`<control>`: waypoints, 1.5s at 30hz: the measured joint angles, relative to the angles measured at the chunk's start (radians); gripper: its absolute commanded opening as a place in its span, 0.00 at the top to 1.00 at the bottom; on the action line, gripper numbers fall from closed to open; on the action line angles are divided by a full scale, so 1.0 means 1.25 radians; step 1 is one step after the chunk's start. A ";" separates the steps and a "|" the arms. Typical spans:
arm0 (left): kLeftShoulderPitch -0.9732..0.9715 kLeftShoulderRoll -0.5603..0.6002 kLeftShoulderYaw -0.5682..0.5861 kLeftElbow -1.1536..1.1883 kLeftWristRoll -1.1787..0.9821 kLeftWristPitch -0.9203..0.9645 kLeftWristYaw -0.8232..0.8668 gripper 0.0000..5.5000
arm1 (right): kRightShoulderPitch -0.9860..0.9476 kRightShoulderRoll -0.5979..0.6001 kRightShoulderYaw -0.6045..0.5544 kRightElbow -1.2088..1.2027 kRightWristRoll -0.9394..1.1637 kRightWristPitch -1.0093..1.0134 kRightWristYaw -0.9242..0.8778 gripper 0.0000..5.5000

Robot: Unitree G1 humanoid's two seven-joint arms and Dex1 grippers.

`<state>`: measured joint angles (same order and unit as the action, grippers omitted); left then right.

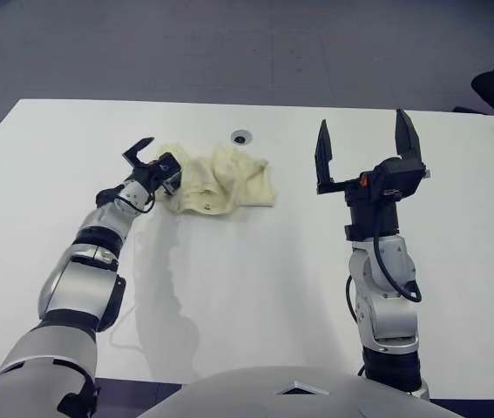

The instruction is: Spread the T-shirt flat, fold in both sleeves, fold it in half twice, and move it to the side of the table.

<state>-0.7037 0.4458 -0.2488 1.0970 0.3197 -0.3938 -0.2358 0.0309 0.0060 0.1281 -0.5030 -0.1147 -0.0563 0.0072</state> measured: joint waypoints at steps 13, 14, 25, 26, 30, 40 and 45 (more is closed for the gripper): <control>0.422 0.001 -0.061 -0.716 -0.164 0.170 -0.242 0.02 | 0.008 0.018 0.041 -0.040 -0.021 0.007 -0.017 0.02; 0.448 0.003 -0.063 -0.757 -0.165 0.188 -0.244 0.02 | 0.008 0.019 0.041 -0.041 -0.022 0.009 -0.019 0.02; 0.625 0.055 -0.097 -1.048 -0.165 0.336 -0.293 0.02 | 0.012 0.034 0.042 -0.091 -0.034 0.047 -0.043 0.02; 0.632 0.059 -0.098 -1.064 -0.165 0.350 -0.293 0.02 | 0.012 0.034 0.042 -0.091 -0.034 0.047 -0.044 0.02; 0.669 0.062 -0.078 -1.119 -0.167 0.409 -0.285 0.02 | 0.012 0.034 0.042 -0.093 -0.034 0.051 -0.046 0.02; 0.689 0.012 0.069 -1.275 -0.268 0.472 -0.225 0.02 | -0.002 0.030 0.032 -0.087 -0.015 0.052 -0.035 0.02; 0.619 0.007 0.111 -1.303 -0.290 0.301 -0.235 0.02 | -0.012 0.024 0.024 -0.072 -0.010 0.047 -0.030 0.02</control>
<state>0.0695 0.4548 -0.1096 -0.5315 -0.0427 -0.0175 -0.5294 0.0159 0.0366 0.1575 -0.5925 -0.1269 0.0020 -0.0304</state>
